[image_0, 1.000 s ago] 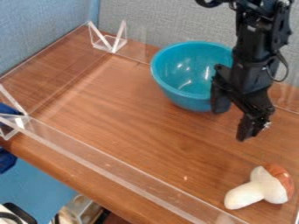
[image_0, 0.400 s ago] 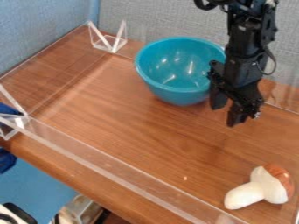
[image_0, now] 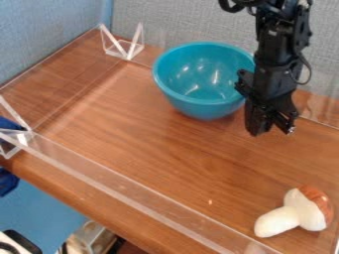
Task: Remove the mushroom from inside the blue bowl and put it on the table
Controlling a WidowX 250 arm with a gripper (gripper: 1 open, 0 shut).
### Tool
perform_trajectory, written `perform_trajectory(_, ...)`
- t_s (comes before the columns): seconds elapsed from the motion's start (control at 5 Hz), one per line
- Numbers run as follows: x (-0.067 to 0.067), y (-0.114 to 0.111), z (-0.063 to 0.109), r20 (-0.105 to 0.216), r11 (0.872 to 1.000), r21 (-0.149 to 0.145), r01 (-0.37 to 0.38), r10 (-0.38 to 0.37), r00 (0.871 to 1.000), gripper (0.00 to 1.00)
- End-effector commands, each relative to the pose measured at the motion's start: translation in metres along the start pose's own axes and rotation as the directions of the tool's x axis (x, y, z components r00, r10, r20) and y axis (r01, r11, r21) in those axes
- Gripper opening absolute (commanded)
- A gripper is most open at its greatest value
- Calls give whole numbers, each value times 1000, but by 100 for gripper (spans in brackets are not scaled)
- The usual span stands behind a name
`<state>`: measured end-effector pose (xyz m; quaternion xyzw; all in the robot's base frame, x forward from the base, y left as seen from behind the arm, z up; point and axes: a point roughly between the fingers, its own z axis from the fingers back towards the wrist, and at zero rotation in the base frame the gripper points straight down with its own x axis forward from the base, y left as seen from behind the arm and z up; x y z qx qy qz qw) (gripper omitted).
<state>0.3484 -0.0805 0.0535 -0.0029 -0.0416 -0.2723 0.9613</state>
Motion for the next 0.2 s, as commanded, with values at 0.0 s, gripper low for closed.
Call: perform_trajectory(0.0, 9, -2, 13, 51, 1000, 5, 11, -11, 999, 0)
